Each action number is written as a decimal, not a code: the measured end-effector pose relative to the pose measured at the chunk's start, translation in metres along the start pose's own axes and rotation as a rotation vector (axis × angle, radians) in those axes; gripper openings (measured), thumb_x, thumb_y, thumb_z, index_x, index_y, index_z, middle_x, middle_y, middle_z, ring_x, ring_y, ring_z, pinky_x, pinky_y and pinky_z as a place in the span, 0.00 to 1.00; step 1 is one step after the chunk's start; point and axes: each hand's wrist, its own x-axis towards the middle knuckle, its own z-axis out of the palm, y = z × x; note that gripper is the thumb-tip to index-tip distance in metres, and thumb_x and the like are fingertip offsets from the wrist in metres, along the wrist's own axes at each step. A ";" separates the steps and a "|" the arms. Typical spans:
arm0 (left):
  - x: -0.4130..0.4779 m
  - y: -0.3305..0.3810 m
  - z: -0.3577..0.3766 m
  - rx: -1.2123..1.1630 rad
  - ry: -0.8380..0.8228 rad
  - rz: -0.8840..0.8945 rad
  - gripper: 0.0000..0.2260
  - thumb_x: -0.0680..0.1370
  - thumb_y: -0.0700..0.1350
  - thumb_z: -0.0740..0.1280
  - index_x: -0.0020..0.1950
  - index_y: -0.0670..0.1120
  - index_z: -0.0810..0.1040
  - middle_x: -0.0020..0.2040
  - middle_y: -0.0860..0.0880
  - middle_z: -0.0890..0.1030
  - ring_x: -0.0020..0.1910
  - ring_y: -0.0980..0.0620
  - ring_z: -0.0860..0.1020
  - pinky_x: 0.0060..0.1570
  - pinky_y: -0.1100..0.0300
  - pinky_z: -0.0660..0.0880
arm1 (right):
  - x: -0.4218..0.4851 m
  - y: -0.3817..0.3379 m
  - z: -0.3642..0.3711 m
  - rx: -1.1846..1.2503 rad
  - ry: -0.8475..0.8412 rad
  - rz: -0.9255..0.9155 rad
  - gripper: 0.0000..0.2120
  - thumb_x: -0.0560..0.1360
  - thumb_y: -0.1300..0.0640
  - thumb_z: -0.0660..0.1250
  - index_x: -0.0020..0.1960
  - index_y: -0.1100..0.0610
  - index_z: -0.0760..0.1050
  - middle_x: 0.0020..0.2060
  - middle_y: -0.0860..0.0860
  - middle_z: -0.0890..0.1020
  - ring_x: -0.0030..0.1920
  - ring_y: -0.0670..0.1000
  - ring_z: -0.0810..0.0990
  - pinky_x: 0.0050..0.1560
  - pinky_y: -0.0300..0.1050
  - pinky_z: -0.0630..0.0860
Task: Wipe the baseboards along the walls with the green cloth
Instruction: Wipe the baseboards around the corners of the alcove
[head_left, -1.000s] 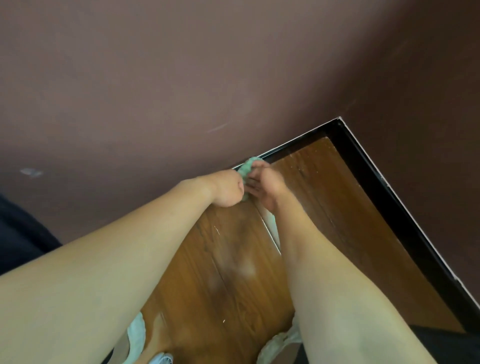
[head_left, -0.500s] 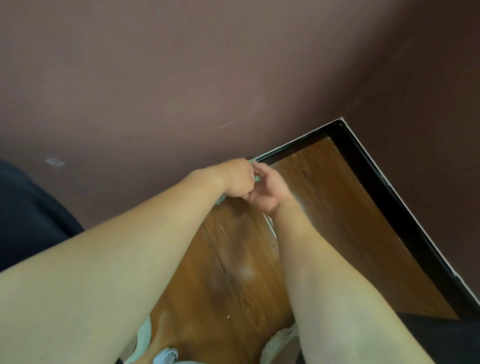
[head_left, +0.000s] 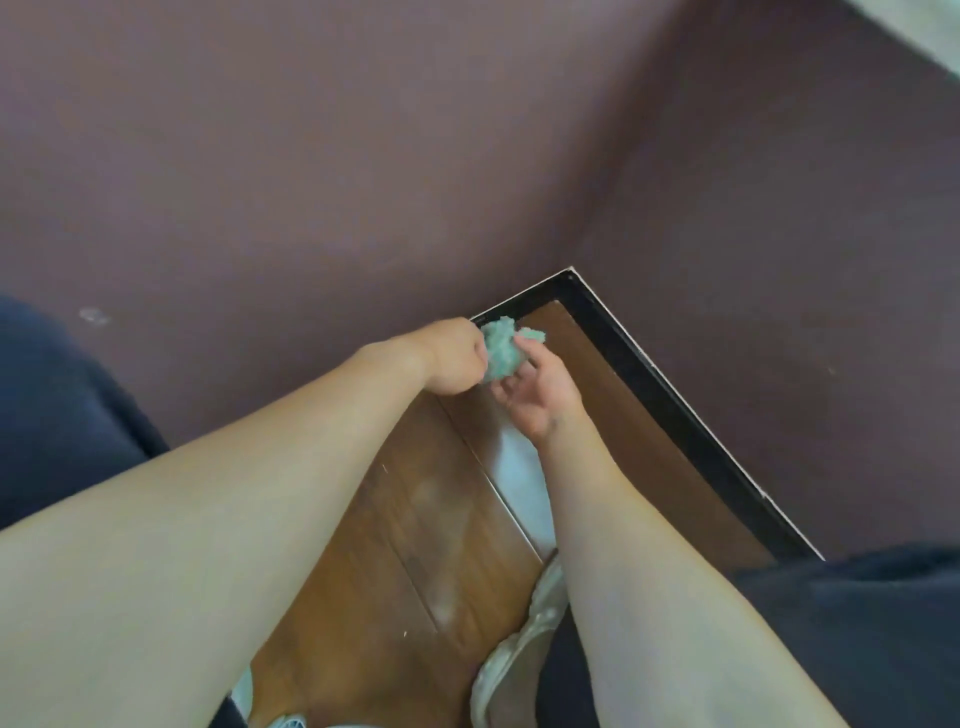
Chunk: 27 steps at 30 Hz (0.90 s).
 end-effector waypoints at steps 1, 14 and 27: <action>-0.007 0.002 -0.002 0.016 0.004 0.006 0.12 0.80 0.41 0.60 0.54 0.39 0.82 0.53 0.39 0.85 0.55 0.39 0.83 0.53 0.52 0.79 | -0.009 -0.001 -0.001 -0.053 0.006 0.002 0.18 0.78 0.58 0.64 0.67 0.61 0.74 0.60 0.57 0.82 0.49 0.54 0.83 0.43 0.44 0.79; -0.067 -0.009 -0.003 0.177 0.152 -0.036 0.07 0.77 0.46 0.61 0.49 0.51 0.79 0.51 0.50 0.82 0.50 0.46 0.80 0.55 0.49 0.80 | -0.066 -0.013 -0.010 -0.274 -0.095 -0.151 0.25 0.68 0.75 0.54 0.61 0.59 0.71 0.55 0.63 0.79 0.50 0.64 0.81 0.44 0.56 0.81; -0.012 0.031 0.014 0.146 0.228 0.032 0.18 0.73 0.49 0.76 0.59 0.47 0.76 0.59 0.47 0.80 0.56 0.43 0.79 0.55 0.52 0.77 | -0.061 -0.033 -0.027 -0.246 -0.232 -0.117 0.24 0.71 0.74 0.56 0.65 0.61 0.73 0.58 0.64 0.82 0.54 0.65 0.83 0.52 0.63 0.80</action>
